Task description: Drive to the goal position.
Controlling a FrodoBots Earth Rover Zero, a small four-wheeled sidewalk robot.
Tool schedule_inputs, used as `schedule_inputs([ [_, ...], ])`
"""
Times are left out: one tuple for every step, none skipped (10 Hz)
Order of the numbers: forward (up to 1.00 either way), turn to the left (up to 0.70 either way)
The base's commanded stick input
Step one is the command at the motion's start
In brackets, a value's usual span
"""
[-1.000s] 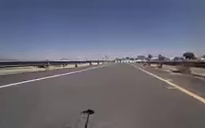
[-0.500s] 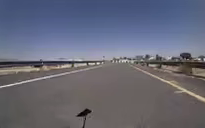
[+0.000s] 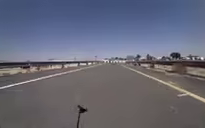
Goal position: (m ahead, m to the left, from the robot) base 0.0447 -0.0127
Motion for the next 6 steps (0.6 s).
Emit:
schedule_inputs([
  [0.7, 0.0],
  [0.0, 0.0],
  [0.0, 0.0],
  [0.0, 0.0],
  [0.0, 0.0],
  [0.0, 0.0],
])
